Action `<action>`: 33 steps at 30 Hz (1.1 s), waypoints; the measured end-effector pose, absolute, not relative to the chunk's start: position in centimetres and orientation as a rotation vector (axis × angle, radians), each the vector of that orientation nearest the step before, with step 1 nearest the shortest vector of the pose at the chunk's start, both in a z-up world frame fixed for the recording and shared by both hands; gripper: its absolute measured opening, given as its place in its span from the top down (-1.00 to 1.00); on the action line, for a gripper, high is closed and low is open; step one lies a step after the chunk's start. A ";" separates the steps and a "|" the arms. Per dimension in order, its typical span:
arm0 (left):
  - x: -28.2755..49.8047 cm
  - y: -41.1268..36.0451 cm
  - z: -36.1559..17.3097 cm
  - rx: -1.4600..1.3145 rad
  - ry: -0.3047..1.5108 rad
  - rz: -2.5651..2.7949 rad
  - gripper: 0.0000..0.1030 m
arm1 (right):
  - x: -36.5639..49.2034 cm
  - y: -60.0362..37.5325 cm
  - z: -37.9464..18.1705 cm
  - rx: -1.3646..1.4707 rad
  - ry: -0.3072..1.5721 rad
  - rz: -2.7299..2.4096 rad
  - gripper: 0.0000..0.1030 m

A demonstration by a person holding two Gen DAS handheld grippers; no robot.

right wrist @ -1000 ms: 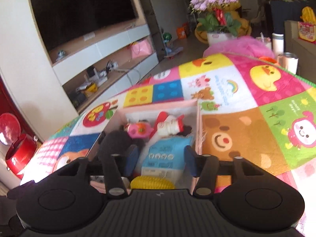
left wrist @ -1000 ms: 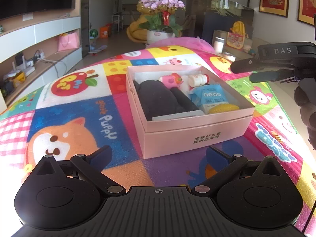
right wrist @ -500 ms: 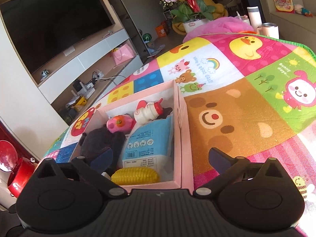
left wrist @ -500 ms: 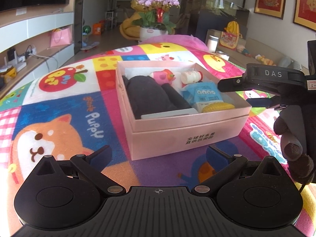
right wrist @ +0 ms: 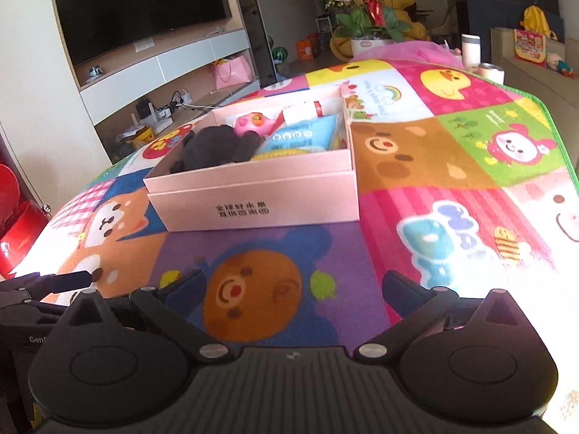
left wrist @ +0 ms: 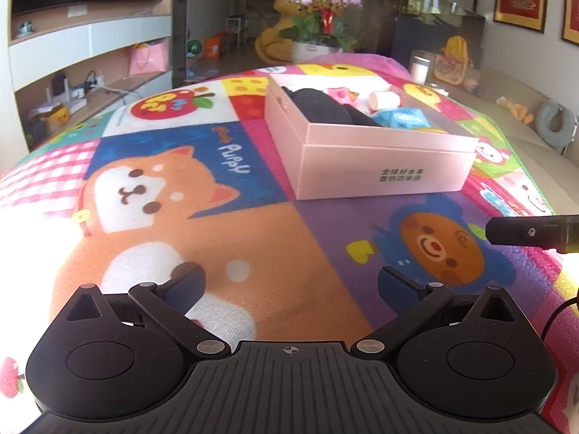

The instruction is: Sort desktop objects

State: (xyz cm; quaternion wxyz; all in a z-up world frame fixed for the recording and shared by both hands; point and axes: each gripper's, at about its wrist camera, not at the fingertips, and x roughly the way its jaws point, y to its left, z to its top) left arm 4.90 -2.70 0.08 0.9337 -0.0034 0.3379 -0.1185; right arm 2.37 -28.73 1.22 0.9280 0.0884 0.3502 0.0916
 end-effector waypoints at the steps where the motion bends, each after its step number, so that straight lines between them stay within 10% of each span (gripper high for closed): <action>1: 5.3 -3.1 -0.2 -0.001 0.700 -0.241 -1.00 | 2.0 -29.0 1.0 0.200 0.721 0.181 -1.00; 33: 8.4 -4.1 -0.8 0.035 0.693 -0.089 -1.00 | 8.4 -25.9 -1.6 -0.041 0.696 0.224 -1.00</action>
